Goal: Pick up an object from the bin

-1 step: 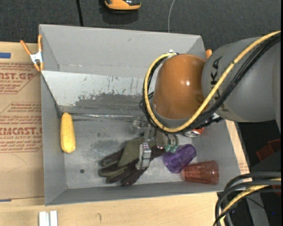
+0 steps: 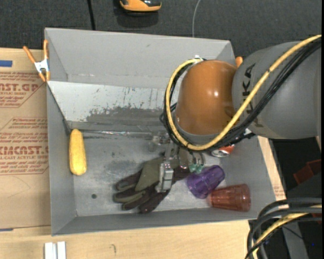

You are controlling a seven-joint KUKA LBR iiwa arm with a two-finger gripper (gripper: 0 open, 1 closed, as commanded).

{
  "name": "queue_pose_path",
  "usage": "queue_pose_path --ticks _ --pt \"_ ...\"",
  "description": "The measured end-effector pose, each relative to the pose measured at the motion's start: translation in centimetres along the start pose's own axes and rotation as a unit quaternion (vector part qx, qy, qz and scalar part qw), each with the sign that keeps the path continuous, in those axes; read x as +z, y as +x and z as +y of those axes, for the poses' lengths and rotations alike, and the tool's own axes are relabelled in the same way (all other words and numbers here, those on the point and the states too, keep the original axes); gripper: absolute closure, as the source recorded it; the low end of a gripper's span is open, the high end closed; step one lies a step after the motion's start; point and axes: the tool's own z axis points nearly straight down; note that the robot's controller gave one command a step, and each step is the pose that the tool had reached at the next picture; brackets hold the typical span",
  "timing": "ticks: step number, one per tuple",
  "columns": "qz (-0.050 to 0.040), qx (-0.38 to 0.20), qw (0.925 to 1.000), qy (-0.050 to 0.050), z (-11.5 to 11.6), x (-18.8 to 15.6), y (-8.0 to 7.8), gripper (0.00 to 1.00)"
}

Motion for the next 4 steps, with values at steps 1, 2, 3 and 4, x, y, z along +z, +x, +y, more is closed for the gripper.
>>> queue_pose_path --ticks 1,2,3,4 --pt "-0.0043 -0.013 0.9999 0.000 1.1 4.4 -0.2 0.00" --pt "-0.0007 -0.035 0.9994 0.000 3.5 10.0 -0.1 0.00" --pt "0.0006 -0.038 0.9993 0.000 4.0 10.9 0.0 0.00" --pt "-0.0022 -0.267 0.9637 0.000 3.5 11.8 2.3 1.00"
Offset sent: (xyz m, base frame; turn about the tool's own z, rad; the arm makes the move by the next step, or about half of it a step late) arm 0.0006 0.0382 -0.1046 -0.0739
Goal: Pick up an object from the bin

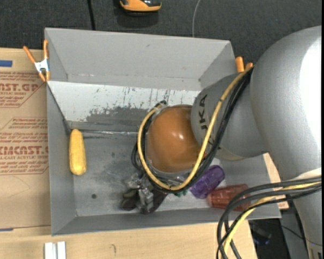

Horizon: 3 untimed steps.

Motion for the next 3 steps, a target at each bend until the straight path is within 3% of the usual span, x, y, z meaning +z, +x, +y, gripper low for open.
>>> queue_pose_path --ticks 1,2,3 --pt "0.0000 0.000 1.0000 0.000 0.0 0.0 0.0 1.00" --pt "0.0016 0.005 1.0000 0.000 -0.9 -10.1 -3.1 1.00" --pt "0.0017 0.005 1.0000 -0.001 -0.9 -10.1 -3.1 1.00"
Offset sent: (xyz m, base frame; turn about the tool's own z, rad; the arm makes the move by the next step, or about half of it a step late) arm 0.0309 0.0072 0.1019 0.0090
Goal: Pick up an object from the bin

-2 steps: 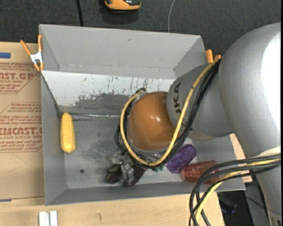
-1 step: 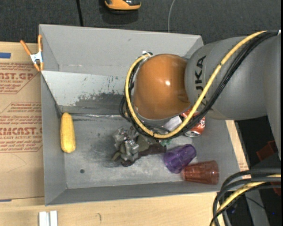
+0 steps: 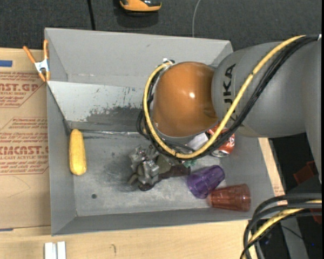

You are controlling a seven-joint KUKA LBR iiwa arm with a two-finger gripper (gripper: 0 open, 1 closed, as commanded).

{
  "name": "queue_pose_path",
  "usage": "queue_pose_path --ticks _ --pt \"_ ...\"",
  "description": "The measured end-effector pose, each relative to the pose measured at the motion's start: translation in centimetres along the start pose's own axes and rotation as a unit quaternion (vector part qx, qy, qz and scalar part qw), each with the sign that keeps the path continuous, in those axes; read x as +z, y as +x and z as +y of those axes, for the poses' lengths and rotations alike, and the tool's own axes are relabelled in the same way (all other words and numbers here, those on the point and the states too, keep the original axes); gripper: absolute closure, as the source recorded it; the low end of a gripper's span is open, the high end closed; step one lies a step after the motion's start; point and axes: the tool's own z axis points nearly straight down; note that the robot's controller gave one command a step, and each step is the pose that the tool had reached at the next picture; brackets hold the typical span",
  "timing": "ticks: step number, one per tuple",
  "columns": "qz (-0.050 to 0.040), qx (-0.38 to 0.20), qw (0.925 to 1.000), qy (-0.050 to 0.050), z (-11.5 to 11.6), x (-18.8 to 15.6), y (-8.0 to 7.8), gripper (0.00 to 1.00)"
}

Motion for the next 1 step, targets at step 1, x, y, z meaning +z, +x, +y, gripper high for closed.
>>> queue_pose_path --ticks 1 --pt "-0.0006 0.001 1.0000 0.000 0.78 -7.26 0.37 1.00"
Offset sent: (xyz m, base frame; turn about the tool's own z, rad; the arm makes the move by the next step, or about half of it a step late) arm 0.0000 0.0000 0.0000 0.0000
